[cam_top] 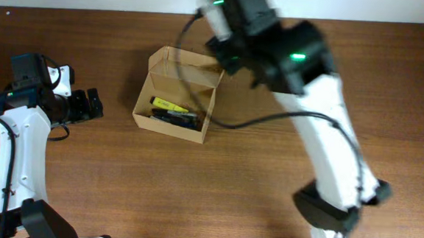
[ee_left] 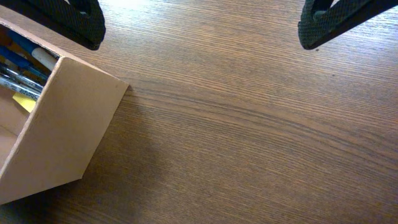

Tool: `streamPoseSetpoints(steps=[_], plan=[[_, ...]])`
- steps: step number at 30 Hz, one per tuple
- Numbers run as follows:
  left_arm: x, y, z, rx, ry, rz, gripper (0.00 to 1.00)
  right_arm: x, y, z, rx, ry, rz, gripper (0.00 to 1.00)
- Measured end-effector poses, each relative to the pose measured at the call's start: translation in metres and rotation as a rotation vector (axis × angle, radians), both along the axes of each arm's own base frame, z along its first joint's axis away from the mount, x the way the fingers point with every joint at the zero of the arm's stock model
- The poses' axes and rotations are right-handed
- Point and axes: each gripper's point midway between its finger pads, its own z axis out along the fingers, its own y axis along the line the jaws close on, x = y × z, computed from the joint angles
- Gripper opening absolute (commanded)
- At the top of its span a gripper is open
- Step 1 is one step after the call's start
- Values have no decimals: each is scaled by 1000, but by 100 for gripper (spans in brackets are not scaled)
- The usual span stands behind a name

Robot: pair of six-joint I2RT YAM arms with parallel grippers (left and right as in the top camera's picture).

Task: Pack container
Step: 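Retract the right gripper to the upper right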

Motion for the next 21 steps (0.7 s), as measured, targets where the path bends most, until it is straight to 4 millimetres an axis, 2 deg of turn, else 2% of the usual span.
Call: streamPoseSetpoints(steps=[2,4,7,11,13,14,17,21], plan=[[0,0,0,0,0,0,100,1,-32,17,24,-31,-71,62],[0,0,0,0,0,0,100,0,-74,31,55,-54,-165,62],[0,0,0,0,0,0,100,-6,-153,44,110,-82,-351,62],[0,0,0,0,0,0,100,-19,-233,36,170,-75,-545,63],[0,0,0,0,0,0,100,-25,-259,21,187,-35,-613,63],[0,0,0,0,0,0,100,-30,-278,6,197,15,-664,63],[0,0,0,0,0,0,100,-34,-300,-29,218,121,-727,63],[0,0,0,0,0,0,100,-29,-305,-71,232,238,-744,63]])
